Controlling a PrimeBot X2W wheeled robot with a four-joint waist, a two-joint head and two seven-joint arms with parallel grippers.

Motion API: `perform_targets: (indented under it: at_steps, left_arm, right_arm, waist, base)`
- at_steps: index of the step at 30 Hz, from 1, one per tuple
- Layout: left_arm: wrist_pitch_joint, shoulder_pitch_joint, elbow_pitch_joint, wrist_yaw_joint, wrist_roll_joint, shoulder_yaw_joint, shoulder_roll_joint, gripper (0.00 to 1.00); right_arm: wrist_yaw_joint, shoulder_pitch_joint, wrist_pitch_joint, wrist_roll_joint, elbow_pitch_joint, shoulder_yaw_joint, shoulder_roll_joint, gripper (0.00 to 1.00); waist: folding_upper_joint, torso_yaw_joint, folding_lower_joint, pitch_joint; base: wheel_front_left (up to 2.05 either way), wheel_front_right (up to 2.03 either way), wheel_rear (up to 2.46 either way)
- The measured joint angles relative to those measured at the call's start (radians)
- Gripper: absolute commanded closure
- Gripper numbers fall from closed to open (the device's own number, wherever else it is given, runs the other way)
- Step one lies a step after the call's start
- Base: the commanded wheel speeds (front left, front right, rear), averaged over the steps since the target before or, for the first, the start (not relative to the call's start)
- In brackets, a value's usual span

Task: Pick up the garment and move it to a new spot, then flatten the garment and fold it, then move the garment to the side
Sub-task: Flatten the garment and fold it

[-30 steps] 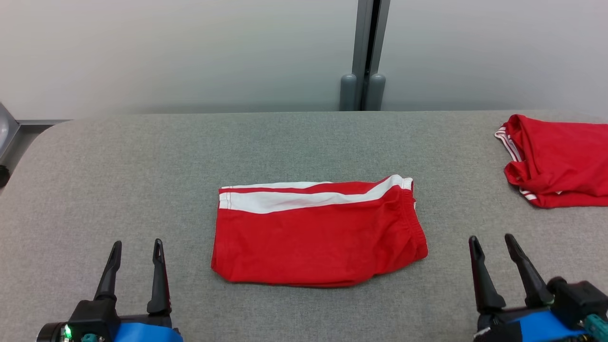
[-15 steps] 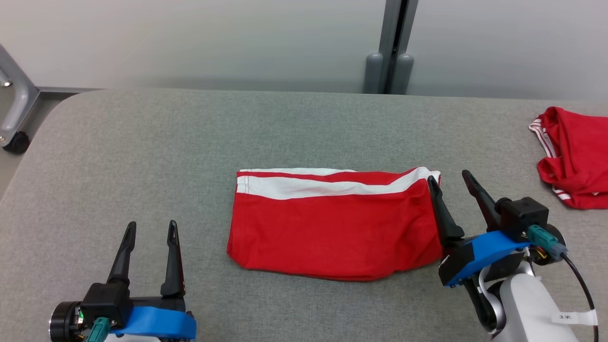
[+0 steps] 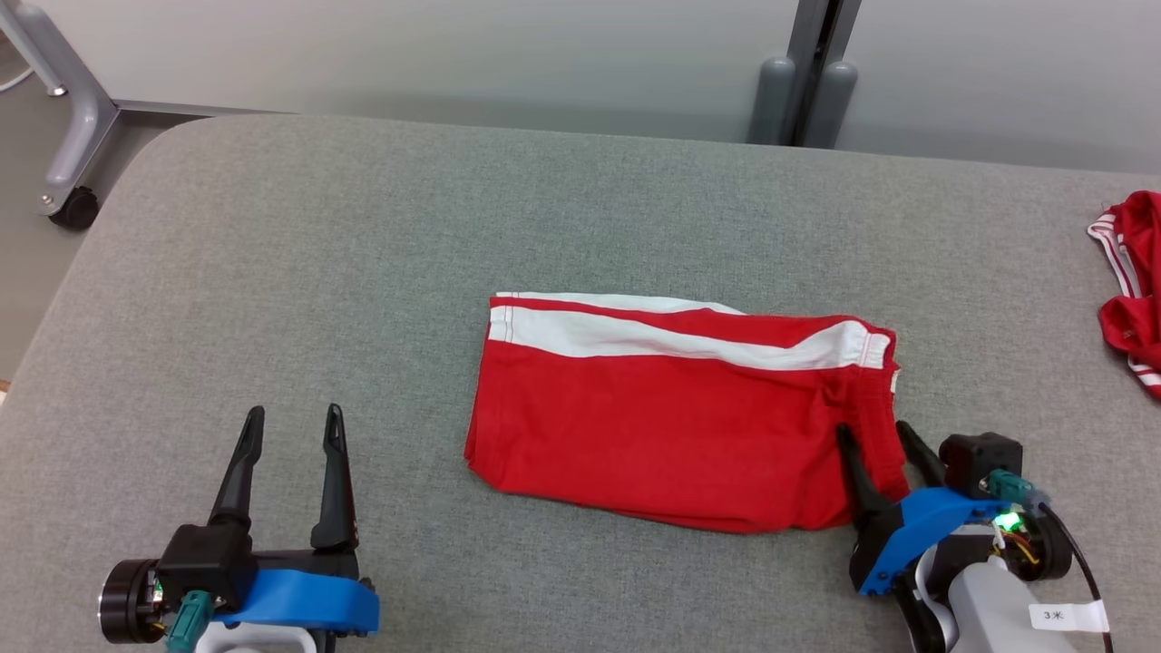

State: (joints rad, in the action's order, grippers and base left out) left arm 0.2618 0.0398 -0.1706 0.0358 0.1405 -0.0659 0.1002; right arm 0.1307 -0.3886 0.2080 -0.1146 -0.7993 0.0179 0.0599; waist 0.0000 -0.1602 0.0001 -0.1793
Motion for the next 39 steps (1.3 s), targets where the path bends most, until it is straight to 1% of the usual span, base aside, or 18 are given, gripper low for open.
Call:
perform_targets:
  at_steps: [5, 6, 7, 8, 11, 13, 15, 17, 19, 27, 30, 35, 39]
  left_arm:
    - [0.0, 0.004, -0.003, 0.002, -0.002, 0.012, -0.007, 0.0]
    - [0.0, 0.005, -0.004, 0.002, -0.005, 0.012, -0.008, 0.0]
    - [0.0, 0.006, -0.006, 0.005, -0.009, 0.012, -0.01, 0.0]
    - [0.0, 0.008, -0.007, 0.006, -0.01, 0.011, -0.011, 0.0]
    - [0.0, 0.012, -0.009, 0.009, -0.013, 0.011, -0.014, 0.0]
    - [0.0, 0.012, -0.009, 0.009, -0.018, 0.017, -0.015, 0.0]
    - [0.0, 0.006, -0.007, 0.009, -0.019, 0.023, -0.015, 0.0]
    - [0.0, -0.002, -0.006, 0.012, -0.021, 0.026, -0.015, 0.0]
    - [0.0, -0.01, -0.007, 0.014, -0.022, 0.031, -0.015, 0.0]
    - [0.0, -0.024, -0.001, 0.018, -0.026, 0.04, -0.021, 0.0]
    - [0.0, -0.029, -0.002, 0.018, -0.027, 0.041, -0.025, 0.0]
    - [0.0, -0.037, -0.008, 0.02, -0.027, 0.041, -0.029, 0.0]
    - [0.0, -0.04, -0.011, 0.024, -0.027, 0.036, -0.033, 0.0]
  right_arm:
    - [0.0, -0.024, 0.028, -0.056, -0.065, -0.034, -0.005, 0.0]
    - [0.0, -0.029, 0.034, -0.068, -0.074, -0.046, -0.006, 0.13]
    - [0.0, -0.036, 0.036, -0.082, -0.084, -0.056, -0.005, 0.59]
    - [0.0, -0.041, 0.04, -0.098, -0.091, -0.068, -0.005, 1.0]
    - [0.0, -0.053, 0.046, -0.146, -0.103, -0.101, -0.007, 1.0]
    - [0.0, -0.058, 0.05, -0.153, -0.103, -0.109, -0.009, 1.0]
    - [0.0, -0.058, 0.052, -0.156, -0.097, -0.105, -0.01, 1.0]
    - [0.0, -0.056, 0.052, -0.161, -0.07, -0.09, 0.004, 1.0]
    - [0.0, -0.042, 0.053, -0.173, -0.044, -0.072, 0.04, 1.0]
    - [0.0, 0.064, 0.053, -0.205, 0.024, -0.015, 0.227, 1.0]
    - [0.0, 0.073, 0.039, -0.219, 0.048, -0.011, 0.263, 1.0]
    - [0.0, 0.072, 0.007, -0.23, 0.118, -0.018, 0.258, 1.0]
    - [0.0, 0.067, -0.041, -0.229, 0.188, -0.049, 0.218, 1.0]
  waist:
    - [0.0, 0.003, 0.0, -0.003]
    - [0.0, 0.005, 0.0, -0.004]
    - [0.0, 0.005, 0.0, -0.004]
    - [0.0, 0.006, 0.0, -0.005]
    - [0.0, 0.008, 0.0, -0.002]
    - [0.0, 0.014, 0.0, 0.003]
    - [0.0, 0.024, 0.0, 0.009]
    - [0.0, 0.035, 0.0, 0.016]
    - [0.0, 0.045, 0.0, 0.024]
    - [0.0, 0.087, -0.0001, 0.049]
    - [0.0, 0.1, -0.0001, 0.057]
    - [0.0, 0.115, -0.0001, 0.077]
    - [0.0, 0.122, -0.0002, 0.083]
  base:
    - [0.0, 0.0, 0.0]
    - [0.0, 0.0, 0.0]
    - [0.0, 0.0, 0.0]
    - [0.0, 0.0, 0.0]
    - [0.0, 0.0, 0.0]
    - [0.0, 0.0, 0.0]
    - [0.0, 0.0, 0.0]
    - [0.0, 0.0, 0.0]
    - [0.0, 0.0, 0.0]
    - [0.0, 0.0, 0.0]
    - [0.0, 0.0, 0.0]
    - [0.0, 0.0, 0.0]
    - [0.0, 0.0, 0.0]
